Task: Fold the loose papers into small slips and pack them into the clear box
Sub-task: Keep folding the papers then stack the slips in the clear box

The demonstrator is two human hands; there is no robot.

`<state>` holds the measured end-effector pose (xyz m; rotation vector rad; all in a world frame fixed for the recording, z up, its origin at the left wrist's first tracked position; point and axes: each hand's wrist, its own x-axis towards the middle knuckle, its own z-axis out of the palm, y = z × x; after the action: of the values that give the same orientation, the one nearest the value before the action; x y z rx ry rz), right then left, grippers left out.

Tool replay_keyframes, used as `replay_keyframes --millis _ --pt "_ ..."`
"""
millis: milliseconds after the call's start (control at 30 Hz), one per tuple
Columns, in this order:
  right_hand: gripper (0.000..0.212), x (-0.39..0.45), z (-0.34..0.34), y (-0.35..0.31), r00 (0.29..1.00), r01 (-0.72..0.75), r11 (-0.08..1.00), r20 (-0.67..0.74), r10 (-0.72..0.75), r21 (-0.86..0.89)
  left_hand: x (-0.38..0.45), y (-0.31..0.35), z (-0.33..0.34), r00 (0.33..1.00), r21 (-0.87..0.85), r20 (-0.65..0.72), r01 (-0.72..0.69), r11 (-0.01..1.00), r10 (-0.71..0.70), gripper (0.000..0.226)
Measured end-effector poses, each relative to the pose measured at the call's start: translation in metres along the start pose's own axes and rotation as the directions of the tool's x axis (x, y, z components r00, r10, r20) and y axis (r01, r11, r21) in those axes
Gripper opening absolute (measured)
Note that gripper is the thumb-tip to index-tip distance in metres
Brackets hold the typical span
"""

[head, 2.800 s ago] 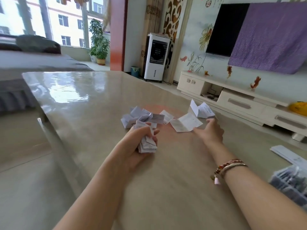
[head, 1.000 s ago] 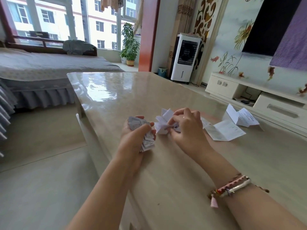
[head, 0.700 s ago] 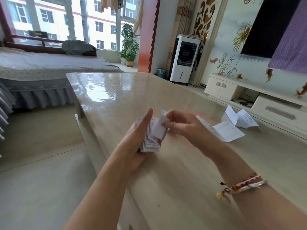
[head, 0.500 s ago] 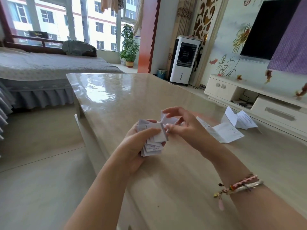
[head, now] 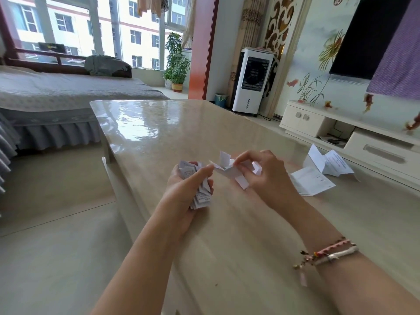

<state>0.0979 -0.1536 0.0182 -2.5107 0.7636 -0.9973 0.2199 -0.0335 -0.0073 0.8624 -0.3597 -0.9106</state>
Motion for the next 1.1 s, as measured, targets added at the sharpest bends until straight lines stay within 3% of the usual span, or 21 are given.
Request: replay_keyframes --millis 100,167,233,333,467,567,633,700,800,900,967,1100 --pt "0.013 0.002 -0.022 -0.021 0.981 -0.002 0.956 0.186 -0.055 0.293 -0.003 0.003 0.005 1.0 0.092 0.029 0.006 0.996 -0.009 0.045" --pt "0.009 0.003 -0.029 -0.028 0.922 -0.003 0.943 0.367 -0.126 0.332 -0.008 0.006 0.008 0.995 0.2 0.093 0.004 0.98 -0.023 0.036" --pt "0.01 0.001 -0.026 -0.03 0.88 0.001 0.955 0.454 -0.142 0.296 -0.014 0.006 0.01 0.979 0.236 0.193 0.015 0.972 -0.062 0.028" --pt "0.015 0.0 -0.018 -0.028 0.902 0.007 0.955 0.41 -0.134 0.296 -0.019 0.005 0.007 0.955 0.214 0.268 0.068 0.975 -0.125 0.037" --pt "0.028 0.001 -0.015 -0.014 0.952 -0.13 0.945 0.304 0.035 0.3 -0.017 0.008 0.002 0.952 0.048 0.264 0.146 0.988 -0.153 0.039" --pt "0.019 -0.001 -0.008 0.001 0.985 -0.151 0.988 0.086 0.149 0.017 -0.015 0.007 0.0 0.962 -0.046 0.235 0.155 0.987 -0.14 0.02" --pt "0.016 -0.004 -0.002 0.006 0.981 -0.139 0.961 0.099 0.167 -0.239 -0.012 0.005 -0.001 0.971 -0.07 0.201 0.145 0.987 -0.128 0.019" --pt "0.015 -0.006 0.004 0.008 0.967 -0.091 0.931 0.192 0.168 -0.353 -0.008 0.005 -0.001 0.98 -0.061 0.153 0.137 0.989 -0.127 0.022" --pt "0.021 -0.005 0.005 0.007 0.981 -0.062 0.933 0.15 0.122 -0.355 -0.006 0.005 0.002 0.988 -0.067 0.111 0.116 0.991 -0.108 0.032" --pt "0.022 -0.002 -0.004 0.0 0.999 -0.036 0.989 -0.036 0.031 -0.141 -0.006 0.007 0.003 0.995 -0.047 0.073 0.072 0.996 -0.069 0.034" --pt "0.023 -0.003 -0.009 -0.007 0.993 0.083 0.994 -0.08 -0.088 -0.066 -0.006 0.008 0.004 0.998 -0.029 0.044 0.041 0.999 -0.04 0.031" --pt "0.023 -0.007 -0.005 -0.02 0.926 0.371 0.912 0.003 -0.376 -0.173 -0.006 0.003 0.007 0.999 -0.002 0.04 -0.024 1.0 0.024 0.016"
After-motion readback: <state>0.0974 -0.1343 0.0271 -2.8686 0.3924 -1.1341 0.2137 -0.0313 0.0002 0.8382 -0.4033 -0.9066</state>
